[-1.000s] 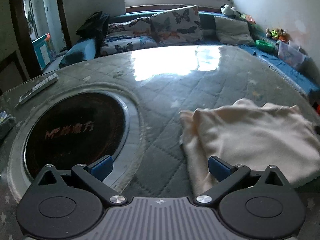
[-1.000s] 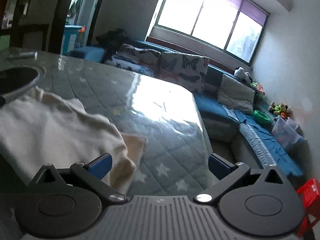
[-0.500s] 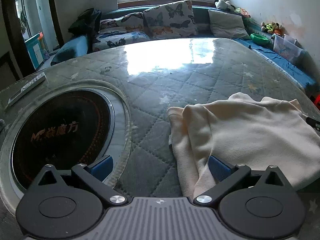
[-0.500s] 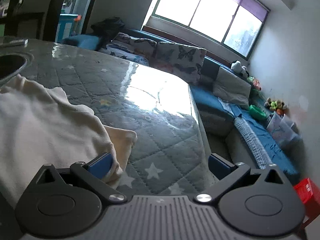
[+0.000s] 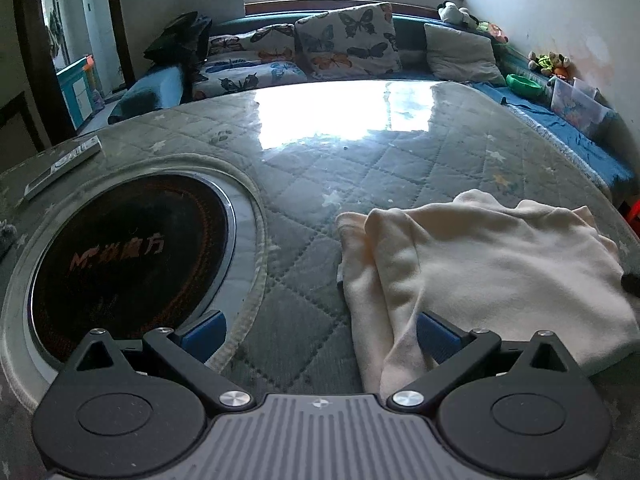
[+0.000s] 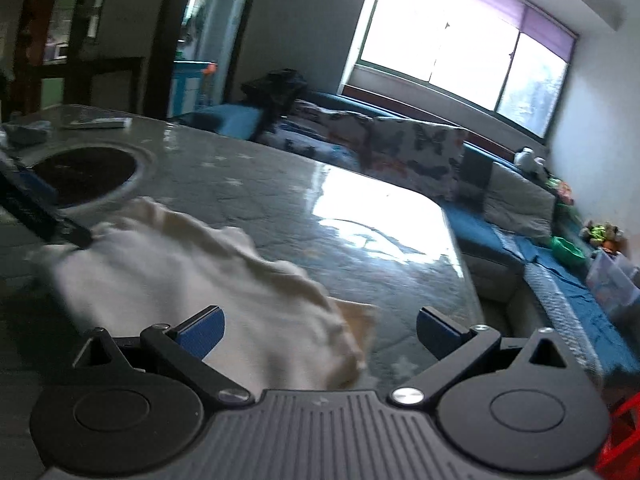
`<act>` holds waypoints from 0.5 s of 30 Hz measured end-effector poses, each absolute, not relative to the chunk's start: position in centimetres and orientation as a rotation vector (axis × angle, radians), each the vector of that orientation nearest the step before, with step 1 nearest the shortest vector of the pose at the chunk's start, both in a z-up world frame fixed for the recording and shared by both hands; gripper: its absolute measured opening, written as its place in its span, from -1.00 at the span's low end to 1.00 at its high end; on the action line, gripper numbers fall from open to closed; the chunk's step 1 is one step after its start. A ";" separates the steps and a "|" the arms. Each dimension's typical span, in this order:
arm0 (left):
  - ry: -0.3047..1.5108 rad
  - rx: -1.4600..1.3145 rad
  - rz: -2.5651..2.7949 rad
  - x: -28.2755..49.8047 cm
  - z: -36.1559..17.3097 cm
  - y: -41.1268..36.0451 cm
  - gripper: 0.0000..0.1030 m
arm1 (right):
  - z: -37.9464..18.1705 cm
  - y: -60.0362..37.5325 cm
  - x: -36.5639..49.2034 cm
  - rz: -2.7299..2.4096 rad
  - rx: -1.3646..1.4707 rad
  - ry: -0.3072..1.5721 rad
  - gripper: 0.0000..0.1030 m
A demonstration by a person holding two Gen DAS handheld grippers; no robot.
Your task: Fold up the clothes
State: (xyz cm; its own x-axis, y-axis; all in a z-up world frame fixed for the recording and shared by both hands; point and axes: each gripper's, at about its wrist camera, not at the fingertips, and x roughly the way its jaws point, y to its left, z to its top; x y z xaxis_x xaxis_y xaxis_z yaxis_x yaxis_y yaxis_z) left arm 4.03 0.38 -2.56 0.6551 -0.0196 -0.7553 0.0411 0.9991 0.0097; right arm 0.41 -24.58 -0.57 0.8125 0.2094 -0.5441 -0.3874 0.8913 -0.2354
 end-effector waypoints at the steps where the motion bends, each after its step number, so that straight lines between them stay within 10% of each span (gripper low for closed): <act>1: 0.856 0.024 -0.034 3.9 -2.5 0.4 1.00 | -0.6 -24.1 0.0 0.341 -0.349 0.535 1.00; 15: 0.867 -0.029 -0.014 1.9 -2.1 1.6 1.00 | -1.5 -19.5 -2.5 0.475 -0.338 0.570 1.00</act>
